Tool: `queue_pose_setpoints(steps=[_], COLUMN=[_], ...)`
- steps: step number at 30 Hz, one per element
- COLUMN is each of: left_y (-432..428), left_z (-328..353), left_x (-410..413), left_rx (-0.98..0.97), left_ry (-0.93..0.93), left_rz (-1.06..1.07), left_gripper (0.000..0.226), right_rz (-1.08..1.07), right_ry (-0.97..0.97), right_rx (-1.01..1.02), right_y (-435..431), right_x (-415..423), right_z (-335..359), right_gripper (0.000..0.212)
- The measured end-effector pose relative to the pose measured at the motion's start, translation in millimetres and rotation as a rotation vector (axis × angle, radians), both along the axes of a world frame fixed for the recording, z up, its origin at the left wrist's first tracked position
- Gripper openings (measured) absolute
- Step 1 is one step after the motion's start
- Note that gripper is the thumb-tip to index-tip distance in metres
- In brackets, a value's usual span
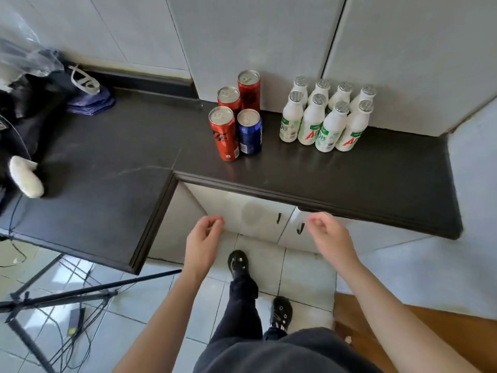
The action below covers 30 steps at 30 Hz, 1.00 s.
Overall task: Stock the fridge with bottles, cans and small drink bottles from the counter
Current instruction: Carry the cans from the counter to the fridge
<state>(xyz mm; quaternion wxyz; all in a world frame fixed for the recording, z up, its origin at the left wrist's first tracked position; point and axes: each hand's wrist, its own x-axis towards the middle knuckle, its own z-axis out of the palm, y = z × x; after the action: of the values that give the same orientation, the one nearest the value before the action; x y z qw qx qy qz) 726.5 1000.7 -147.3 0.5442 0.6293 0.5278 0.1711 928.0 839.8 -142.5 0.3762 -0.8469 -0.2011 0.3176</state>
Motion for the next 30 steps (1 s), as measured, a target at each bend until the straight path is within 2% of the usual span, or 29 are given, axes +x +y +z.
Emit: queue_pose_setpoints(steps=[5,8,13,17,20,25,30], left_y=[68.4,110.3,170.3,195.6,199.4,198.8,198.9], left_z=[23.3,30.5,33.4,30.6,29.1,28.8,31.8], left_x=[41.8,74.6,117.7,125.9,123.8,125.1,105.1], left_rx=[0.210,0.264,0.330,0.320,0.365,0.351,0.335], left_ry=[-0.141,-0.181,-0.133,-0.154,-0.152,-0.165,-0.167], left_rz=[0.087,0.080,-0.078,-0.255,-0.369,-0.376,-0.312], left_gripper=[0.014,0.033,0.068,0.083,0.079,0.062,0.068], right_rz=[-0.027,-0.027,0.029,0.082,0.140,0.277,0.323], right_ry=[-0.072,-0.124,-0.271,-0.360,-0.378,-0.451,-0.562], right_rx=[0.154,0.213,0.264,0.254,0.207,0.136,0.090], right_y=[79.1,128.0,205.4,253.4,273.0,293.7,303.9], right_x=[22.8,41.5,69.9,79.5,78.4,78.6,70.7], right_z=[27.1,48.8,79.0,89.0,89.2,84.3,75.6], right_gripper=[0.012,0.012,0.013,0.018,0.026,0.032,0.045])
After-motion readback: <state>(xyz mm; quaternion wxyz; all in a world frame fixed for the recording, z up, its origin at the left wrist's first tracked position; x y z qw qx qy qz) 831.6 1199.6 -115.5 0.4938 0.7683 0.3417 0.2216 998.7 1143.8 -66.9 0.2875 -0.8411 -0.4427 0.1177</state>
